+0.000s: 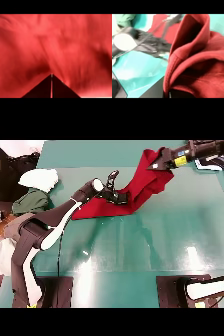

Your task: Fold the shirts.

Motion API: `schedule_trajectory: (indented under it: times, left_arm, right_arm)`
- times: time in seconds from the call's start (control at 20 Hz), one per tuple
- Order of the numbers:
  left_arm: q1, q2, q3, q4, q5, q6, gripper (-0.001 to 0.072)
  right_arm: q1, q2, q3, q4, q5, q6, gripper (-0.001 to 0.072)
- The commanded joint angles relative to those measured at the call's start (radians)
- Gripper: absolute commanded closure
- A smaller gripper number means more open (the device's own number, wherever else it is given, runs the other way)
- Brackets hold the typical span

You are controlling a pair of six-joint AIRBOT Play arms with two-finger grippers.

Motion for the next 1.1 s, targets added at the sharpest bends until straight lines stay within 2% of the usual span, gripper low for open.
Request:
schedule_trajectory:
  times: [0.0,0.2,0.55,0.8,0.9,0.95,1.0,1.05]
  left_arm:
    - [0.022,-0.018,0.020,0.006,-0.029,-0.012,0.0683]
    - [0.115,0.023,0.029,0.037,-0.145,0.018,0.0683]
    - [0.356,0.254,0.056,0.238,-0.324,0.023,0.0683]
    - [0.490,0.425,0.056,0.280,-0.414,0.050,0.0682]
    - [0.520,0.469,0.056,0.280,-0.430,0.050,0.0682]
    - [0.528,0.486,0.056,0.280,-0.434,0.049,0.0682]
    - [0.529,0.497,0.056,0.282,-0.439,0.049,0.0682]
    - [0.529,0.504,0.056,0.281,-0.442,0.049,0.0683]
  right_arm:
    - [0.080,-0.008,0.014,-0.003,-0.045,0.010,0.0701]
    - [0.130,-0.024,0.014,-0.002,-0.116,0.010,0.0701]
    - [0.256,-0.113,0.014,-0.003,-0.215,0.003,0.0701]
    - [0.370,-0.225,0.014,-0.001,-0.357,-0.023,0.0697]
    - [0.426,-0.277,0.014,0.007,-0.468,-0.068,0.0696]
    - [0.459,-0.302,0.014,0.010,-0.533,-0.097,0.0673]
    - [0.493,-0.329,0.014,0.043,-0.594,-0.151,0.0467]
    - [0.521,-0.352,0.015,0.117,-0.640,-0.189,0.0316]
